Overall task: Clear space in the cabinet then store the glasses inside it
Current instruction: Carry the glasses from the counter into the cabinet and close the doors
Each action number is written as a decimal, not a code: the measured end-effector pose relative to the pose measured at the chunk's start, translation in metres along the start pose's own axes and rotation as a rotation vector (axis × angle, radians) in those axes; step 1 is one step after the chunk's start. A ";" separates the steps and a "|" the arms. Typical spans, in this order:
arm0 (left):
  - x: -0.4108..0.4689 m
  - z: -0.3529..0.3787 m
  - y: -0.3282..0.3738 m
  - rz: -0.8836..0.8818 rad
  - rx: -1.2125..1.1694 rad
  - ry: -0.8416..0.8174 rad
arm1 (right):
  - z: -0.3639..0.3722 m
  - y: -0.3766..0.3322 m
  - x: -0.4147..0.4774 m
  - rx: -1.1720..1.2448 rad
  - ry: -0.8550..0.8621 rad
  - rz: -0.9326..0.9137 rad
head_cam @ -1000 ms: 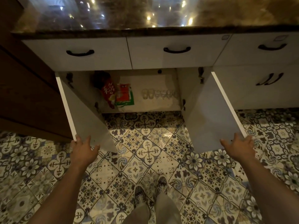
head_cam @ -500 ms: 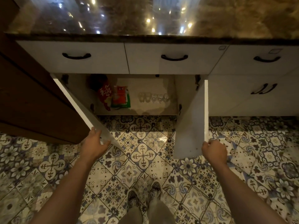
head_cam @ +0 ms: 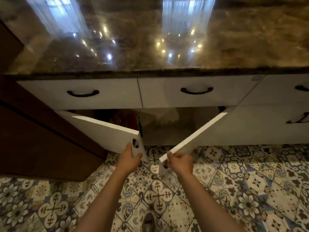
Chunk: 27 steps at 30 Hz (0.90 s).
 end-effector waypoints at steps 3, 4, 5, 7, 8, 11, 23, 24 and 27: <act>0.030 0.006 0.007 -0.135 -0.362 -0.047 | 0.044 -0.027 0.025 0.197 0.014 0.041; 0.039 0.007 0.011 -0.143 -0.445 -0.057 | 0.054 -0.035 0.034 0.218 0.034 0.043; 0.050 0.007 0.015 -0.141 -0.499 -0.066 | 0.066 -0.043 0.045 0.243 0.054 0.036; 0.061 0.007 0.028 -0.114 -0.597 -0.082 | 0.076 -0.056 0.057 0.301 0.087 0.021; 0.070 0.006 0.031 -0.118 -0.639 -0.088 | 0.082 -0.062 0.064 0.319 0.102 0.026; 0.085 0.006 0.036 -0.141 -0.725 -0.117 | 0.091 -0.074 0.076 0.345 0.149 0.039; 0.133 0.001 0.058 -0.200 -0.898 -0.188 | 0.117 -0.111 0.093 0.844 0.178 0.172; 0.137 0.002 0.059 -0.204 -0.907 -0.183 | 0.119 -0.113 0.096 0.843 0.181 0.185; 0.148 0.003 0.059 -0.220 -0.913 -0.174 | 0.120 -0.121 0.102 0.841 0.196 0.207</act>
Point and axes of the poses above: each hand's wrist, its own x-axis towards the middle knuckle, its own z-axis out of the palm, y = z × x, the point moved 9 cm from there along x, towards the middle knuckle, and after that the axes turned 5 degrees about -z, right-handed, at the moved point
